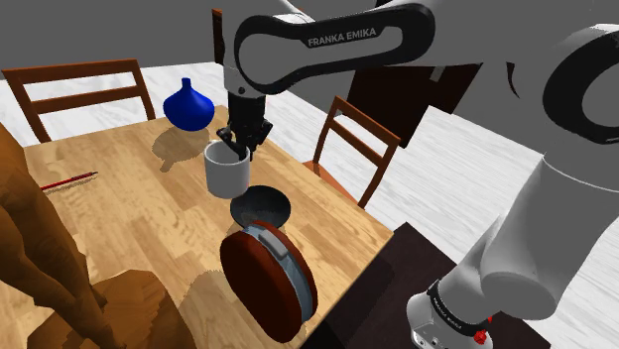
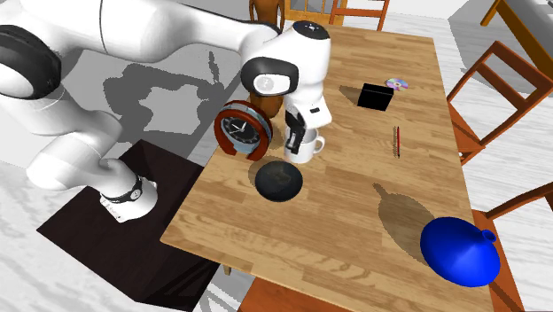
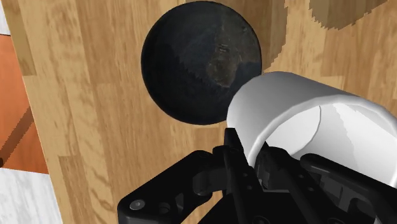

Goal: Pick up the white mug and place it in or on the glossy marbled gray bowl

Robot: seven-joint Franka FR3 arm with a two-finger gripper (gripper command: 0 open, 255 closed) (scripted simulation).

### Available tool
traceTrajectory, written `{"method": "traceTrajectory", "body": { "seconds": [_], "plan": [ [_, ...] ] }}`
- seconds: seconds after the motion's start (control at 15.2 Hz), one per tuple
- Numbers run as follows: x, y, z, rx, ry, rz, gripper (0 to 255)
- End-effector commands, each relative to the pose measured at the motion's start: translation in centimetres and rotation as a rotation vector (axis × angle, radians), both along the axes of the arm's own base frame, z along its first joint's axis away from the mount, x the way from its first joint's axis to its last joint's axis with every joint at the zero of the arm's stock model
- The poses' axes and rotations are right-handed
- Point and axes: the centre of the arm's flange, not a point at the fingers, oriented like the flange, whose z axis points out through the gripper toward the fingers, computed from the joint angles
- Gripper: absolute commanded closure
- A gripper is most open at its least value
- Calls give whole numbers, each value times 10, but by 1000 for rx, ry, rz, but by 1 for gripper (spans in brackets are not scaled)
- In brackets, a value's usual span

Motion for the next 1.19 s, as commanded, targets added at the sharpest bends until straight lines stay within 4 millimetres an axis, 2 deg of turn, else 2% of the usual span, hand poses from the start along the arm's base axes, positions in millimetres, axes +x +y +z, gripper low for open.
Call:
{"method": "traceTrajectory", "body": {
  "seconds": [0.0,0.26,0.33,1.12],
  "plan": [
    [-10,-27,5,1,-1,0,255],
    [-26,-77,15,1,-1,0,255],
    [-26,-77,15,1,-1,0,255],
    [-26,-77,-48,1,-1,0,255]
  ]
}}
